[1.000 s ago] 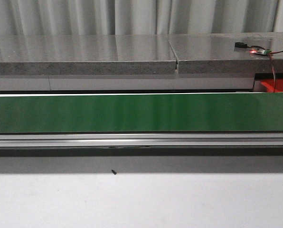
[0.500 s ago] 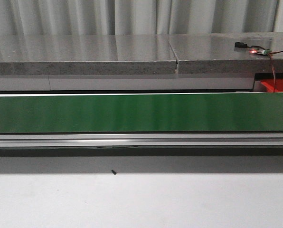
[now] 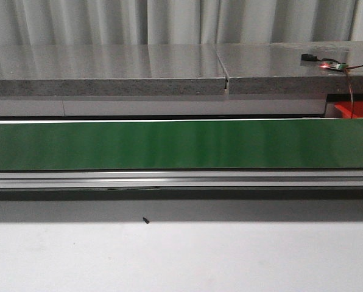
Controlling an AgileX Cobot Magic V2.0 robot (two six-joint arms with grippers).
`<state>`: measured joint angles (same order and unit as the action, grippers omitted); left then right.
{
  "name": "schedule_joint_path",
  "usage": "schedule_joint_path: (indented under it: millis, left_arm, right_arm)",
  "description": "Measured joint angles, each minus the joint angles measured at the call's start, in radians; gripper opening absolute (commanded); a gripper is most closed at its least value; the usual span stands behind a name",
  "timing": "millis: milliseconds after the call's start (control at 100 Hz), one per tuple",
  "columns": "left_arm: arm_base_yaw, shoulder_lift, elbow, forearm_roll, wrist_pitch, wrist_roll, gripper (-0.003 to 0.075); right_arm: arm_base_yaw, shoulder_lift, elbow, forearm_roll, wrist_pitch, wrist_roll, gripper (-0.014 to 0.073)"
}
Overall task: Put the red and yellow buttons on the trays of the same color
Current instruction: 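Carry the yellow button into the yellow tray and release it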
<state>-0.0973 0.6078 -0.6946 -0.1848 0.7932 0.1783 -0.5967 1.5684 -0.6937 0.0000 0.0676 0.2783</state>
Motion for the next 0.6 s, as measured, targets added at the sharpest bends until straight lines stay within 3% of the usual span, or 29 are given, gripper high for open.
schedule_joint_path:
  millis: [80,250,320,600]
  left_arm:
    - [0.0,0.0,0.0,0.0,0.0,0.0,-0.0019]
    - [0.0,0.0,0.0,0.0,0.0,0.0,-0.0019]
    - [0.0,0.0,0.0,0.0,0.0,0.0,-0.0019]
    - [0.0,0.0,0.0,0.0,0.0,0.0,-0.0019]
  right_arm:
    - [0.0,0.004,0.0,0.0,-0.004,0.0,0.0169]
    - [0.0,0.004,0.0,0.0,-0.003,0.002,0.0546]
    - [0.0,0.004,0.0,0.0,0.004,0.002,0.0647]
    - [0.0,-0.117,0.0,-0.013,0.019,0.002,0.0653]
